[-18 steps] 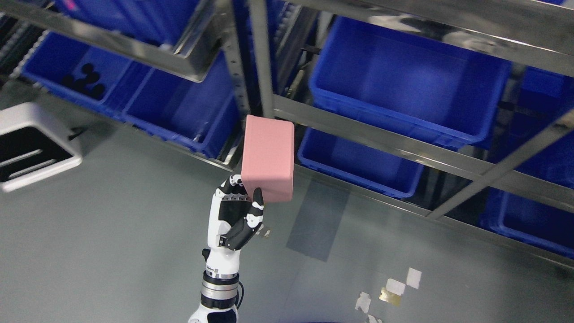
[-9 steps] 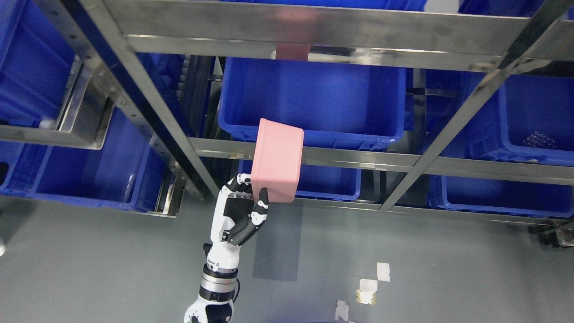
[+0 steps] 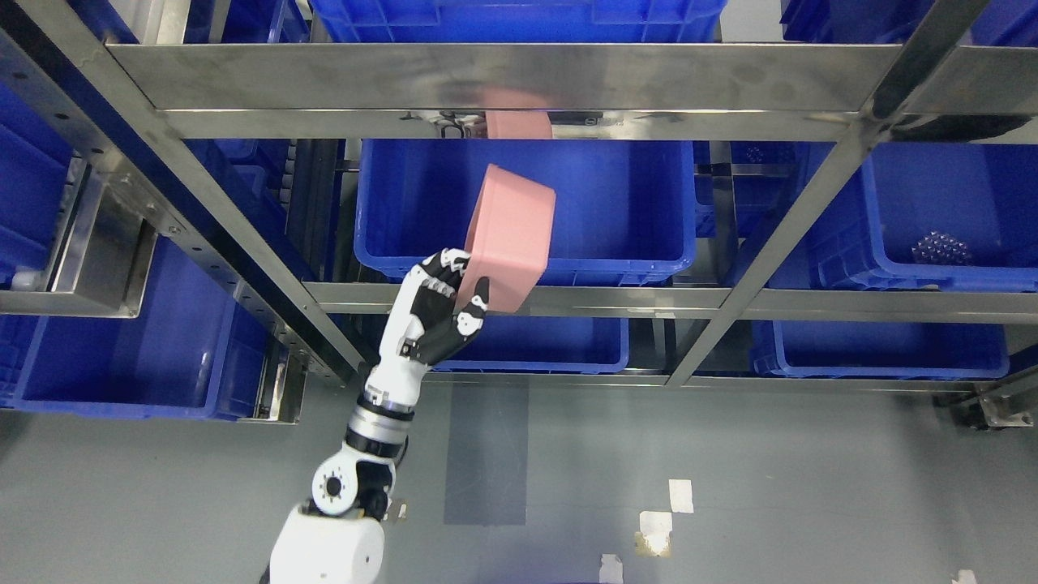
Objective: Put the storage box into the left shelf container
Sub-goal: 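Extend the left hand forward into the upper blue bin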
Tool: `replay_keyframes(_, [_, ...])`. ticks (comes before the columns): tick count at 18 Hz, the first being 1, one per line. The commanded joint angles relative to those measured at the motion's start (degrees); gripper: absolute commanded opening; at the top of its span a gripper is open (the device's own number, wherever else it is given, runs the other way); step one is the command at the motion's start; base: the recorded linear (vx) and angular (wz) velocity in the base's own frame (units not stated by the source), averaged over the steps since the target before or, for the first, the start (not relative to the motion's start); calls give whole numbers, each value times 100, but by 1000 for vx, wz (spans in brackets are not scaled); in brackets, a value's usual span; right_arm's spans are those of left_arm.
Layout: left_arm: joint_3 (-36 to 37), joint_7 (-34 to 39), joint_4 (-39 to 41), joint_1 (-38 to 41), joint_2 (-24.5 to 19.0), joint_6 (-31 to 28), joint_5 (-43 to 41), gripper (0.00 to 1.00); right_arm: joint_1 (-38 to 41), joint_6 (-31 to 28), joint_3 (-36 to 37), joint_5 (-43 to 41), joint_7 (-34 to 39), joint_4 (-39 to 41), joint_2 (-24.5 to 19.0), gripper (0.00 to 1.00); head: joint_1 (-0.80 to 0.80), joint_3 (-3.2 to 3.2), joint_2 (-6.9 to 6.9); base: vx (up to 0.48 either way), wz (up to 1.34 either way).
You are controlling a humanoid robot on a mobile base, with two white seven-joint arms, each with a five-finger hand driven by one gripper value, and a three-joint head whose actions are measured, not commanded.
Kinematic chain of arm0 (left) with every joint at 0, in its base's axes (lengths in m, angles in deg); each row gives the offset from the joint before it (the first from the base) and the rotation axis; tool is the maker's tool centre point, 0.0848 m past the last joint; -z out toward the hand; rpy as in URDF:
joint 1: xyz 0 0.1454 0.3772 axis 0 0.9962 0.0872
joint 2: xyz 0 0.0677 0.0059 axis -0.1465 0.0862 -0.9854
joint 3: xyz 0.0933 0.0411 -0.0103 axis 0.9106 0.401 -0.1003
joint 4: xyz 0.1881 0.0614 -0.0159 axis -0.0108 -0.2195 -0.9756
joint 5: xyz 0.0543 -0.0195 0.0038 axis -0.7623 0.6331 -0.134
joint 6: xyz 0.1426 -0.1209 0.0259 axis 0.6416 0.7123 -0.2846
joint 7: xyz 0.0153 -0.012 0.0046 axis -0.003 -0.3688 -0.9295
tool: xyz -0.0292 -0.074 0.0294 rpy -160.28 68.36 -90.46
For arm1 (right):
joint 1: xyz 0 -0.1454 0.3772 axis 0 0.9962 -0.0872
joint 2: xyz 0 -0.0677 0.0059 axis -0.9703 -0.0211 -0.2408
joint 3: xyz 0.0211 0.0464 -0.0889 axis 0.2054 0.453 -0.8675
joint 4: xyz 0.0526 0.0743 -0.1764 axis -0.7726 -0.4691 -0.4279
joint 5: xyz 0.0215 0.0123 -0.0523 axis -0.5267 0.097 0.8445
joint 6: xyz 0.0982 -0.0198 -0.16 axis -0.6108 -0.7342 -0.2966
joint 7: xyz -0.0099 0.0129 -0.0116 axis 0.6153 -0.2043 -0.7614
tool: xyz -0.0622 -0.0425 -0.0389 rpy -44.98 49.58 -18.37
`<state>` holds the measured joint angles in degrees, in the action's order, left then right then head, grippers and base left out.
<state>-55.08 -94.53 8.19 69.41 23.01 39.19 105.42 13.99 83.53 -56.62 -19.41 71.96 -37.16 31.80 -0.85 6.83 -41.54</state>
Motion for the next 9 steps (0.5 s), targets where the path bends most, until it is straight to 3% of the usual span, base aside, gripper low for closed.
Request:
replay_keyframes(1, [-633, -400, -1981, -1225, -101, -301, -774, 6, -26, -2, 0, -123, 7, 100, 100, 100, 0, 0, 0, 24, -46])
replay_keyframes(5, [-687, -427, -3081, -2262, -101, -319, -1433, 6, -18, -2, 0, -123, 7, 100, 100, 100, 0, 0, 0, 0, 0])
replay_keyframes(9, [-468, -427, -3898, -2896, -101, -319, -2897, 6, -17, -2, 0, -123, 7, 100, 100, 100, 0, 0, 0, 0, 0])
